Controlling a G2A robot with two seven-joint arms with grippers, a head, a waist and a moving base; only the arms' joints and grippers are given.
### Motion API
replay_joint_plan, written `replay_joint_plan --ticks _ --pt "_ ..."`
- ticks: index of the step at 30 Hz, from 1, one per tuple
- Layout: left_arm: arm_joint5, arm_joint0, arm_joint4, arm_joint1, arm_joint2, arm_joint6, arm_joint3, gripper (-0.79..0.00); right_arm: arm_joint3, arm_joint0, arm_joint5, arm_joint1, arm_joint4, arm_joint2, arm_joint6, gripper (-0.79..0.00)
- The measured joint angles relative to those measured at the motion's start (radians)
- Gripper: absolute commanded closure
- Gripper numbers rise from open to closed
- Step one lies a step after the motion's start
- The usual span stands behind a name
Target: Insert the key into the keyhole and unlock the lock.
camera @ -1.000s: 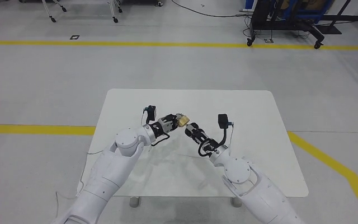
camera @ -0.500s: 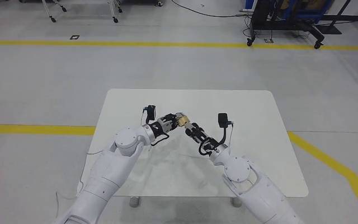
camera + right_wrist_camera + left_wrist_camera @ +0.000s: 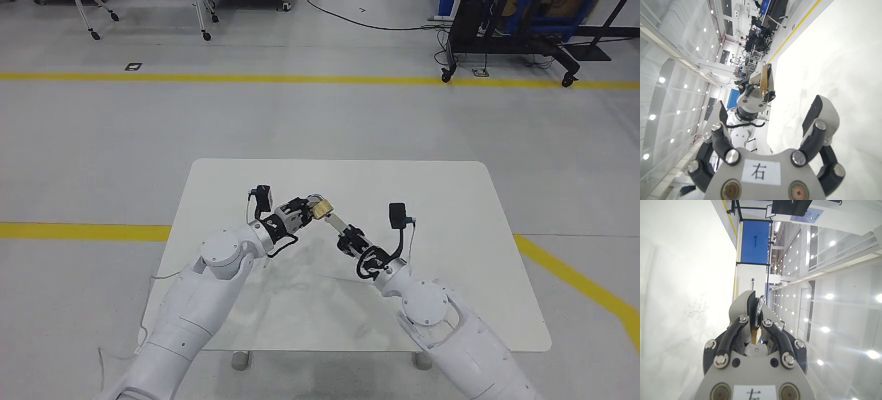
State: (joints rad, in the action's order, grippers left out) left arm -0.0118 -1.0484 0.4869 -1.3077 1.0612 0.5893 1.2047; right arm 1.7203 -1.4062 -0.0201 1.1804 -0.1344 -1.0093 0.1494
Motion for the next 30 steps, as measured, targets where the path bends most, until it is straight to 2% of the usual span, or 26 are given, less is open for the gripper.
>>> replay_joint_plan --ticks 2,5,8,16,24,25,30 --pt "-0.014 -0.003 0.007 0.000 0.008 0.003 0.001 0.000 -0.020 -0.006 0.050 0.002 -0.167 -0.032 0.083 -0.785" --pt "-0.021 -0.009 0.045 -0.001 0.020 0.018 0.002 0.000 -0.059 -0.003 0.082 0.004 -0.398 -0.069 0.219 -0.533" --pt "-0.039 -0.011 0.066 -0.002 0.025 0.047 0.003 0.000 -0.101 0.009 0.072 0.007 -0.558 -0.086 0.332 -0.403" --pt "-0.068 -0.013 0.087 -0.004 0.023 0.124 -0.001 0.000 -0.187 0.060 0.057 0.025 -0.677 -0.047 0.426 -0.299" --pt "-0.073 -0.003 0.081 -0.007 0.016 0.138 -0.012 0.000 -0.226 0.080 0.072 0.037 -0.718 -0.041 0.444 -0.148" --pt "-0.075 -0.002 0.082 -0.008 0.016 0.139 -0.013 0.000 -0.229 0.080 0.073 0.038 -0.724 -0.043 0.446 -0.111" --pt "-0.082 -0.003 0.085 -0.009 0.018 0.146 -0.015 0.000 -0.246 0.082 0.059 0.043 -0.761 -0.047 0.459 -0.092"
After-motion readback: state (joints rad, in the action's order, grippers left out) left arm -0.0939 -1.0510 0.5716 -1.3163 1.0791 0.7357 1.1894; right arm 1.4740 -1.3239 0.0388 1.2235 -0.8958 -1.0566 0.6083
